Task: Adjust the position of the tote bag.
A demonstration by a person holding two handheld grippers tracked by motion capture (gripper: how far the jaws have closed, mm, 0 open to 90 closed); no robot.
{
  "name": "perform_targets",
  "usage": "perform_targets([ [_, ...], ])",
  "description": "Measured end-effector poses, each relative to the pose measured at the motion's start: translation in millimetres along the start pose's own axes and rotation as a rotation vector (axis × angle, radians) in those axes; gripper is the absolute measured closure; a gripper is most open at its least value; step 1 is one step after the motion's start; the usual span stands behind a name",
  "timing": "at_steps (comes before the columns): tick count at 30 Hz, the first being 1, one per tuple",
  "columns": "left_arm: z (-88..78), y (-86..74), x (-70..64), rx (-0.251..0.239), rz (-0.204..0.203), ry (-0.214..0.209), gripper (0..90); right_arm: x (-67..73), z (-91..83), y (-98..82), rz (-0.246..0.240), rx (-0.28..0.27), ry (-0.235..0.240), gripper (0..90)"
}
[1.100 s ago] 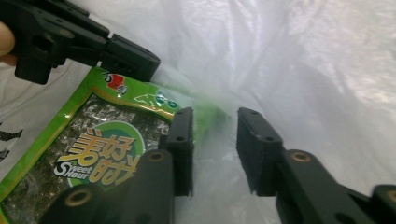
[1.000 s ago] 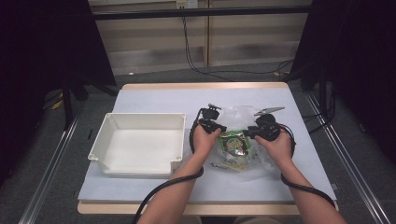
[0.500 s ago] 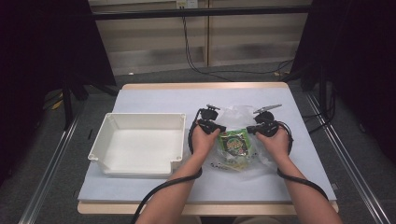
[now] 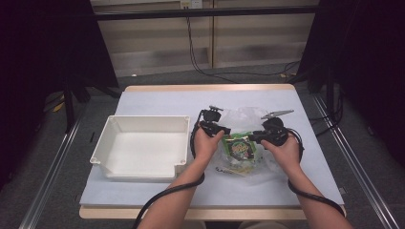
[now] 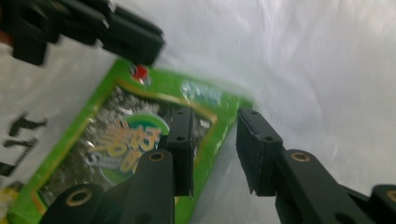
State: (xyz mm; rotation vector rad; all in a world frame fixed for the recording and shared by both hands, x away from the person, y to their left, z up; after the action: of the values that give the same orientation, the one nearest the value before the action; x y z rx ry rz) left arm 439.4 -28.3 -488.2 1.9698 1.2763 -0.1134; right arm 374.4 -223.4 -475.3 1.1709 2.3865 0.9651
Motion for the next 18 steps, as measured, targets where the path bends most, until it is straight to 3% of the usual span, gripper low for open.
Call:
perform_targets([
  [1,-1.5,-0.2,0.7,0.008,0.016,0.002,73.5,0.4,1.8,-2.8,0.013,0.015,-0.006,66.2],
  [4,-2.3,-0.6,-1.1,0.005,0.014,-0.004,73.2,-0.6,9.4,-11.9,0.071,0.047,0.016,60.5],
  [5,-2.6,-0.6,-1.1,0.005,0.016,-0.002,73.1,-1.4,11.2,-13.3,0.087,0.026,0.053,61.4],
  [6,-2.9,-0.7,-1.0,0.011,0.022,-0.004,72.8,-2.4,13.1,-14.4,0.113,0.014,0.075,67.9],
  [7,-2.9,-0.7,-1.0,0.011,0.022,-0.004,72.7,-2.4,13.1,-14.4,0.113,0.014,0.075,67.9],
  [8,-3.2,-0.4,-1.4,0.003,0.012,-0.008,72.4,-1.8,13.6,-14.5,0.121,0.007,0.097,77.6],
  [10,-4.6,-0.4,-1.4,0.002,0.018,-0.009,71.8,-0.4,13.6,-13.4,0.117,-0.001,0.090,85.4],
  [13,-6.1,-1.2,-3.1,0.002,0.008,-0.024,65.2,-0.8,11.8,-12.5,0.128,-0.010,0.083,88.6],
  [15,-10.4,-1.7,-4.6,0.003,0.014,-0.046,62.0,0.5,7.5,-11.5,0.122,-0.055,0.074,89.5],
  [17,-11.3,-1.9,-5.0,0.010,0.004,-0.065,55.3,1.0,5.4,-11.0,0.115,-0.068,0.066,89.6],
  [18,-12.9,-1.9,-6.3,0.013,-0.009,-0.083,53.7,-0.2,0.1,-11.2,0.108,-0.103,0.049,89.8],
])
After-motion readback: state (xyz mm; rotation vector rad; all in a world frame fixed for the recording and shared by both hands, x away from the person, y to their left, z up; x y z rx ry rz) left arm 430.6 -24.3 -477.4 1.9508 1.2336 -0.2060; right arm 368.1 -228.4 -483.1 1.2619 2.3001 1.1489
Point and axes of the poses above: each handheld gripper's, and its own axes: z roughly forward along the jaws, y roughly out of its top, x roughly to its left, the point moved 3 cm from there along z, roughly forward along the jaws, and after that the axes turned 12 degrees about -z, right-handed, at the moved point
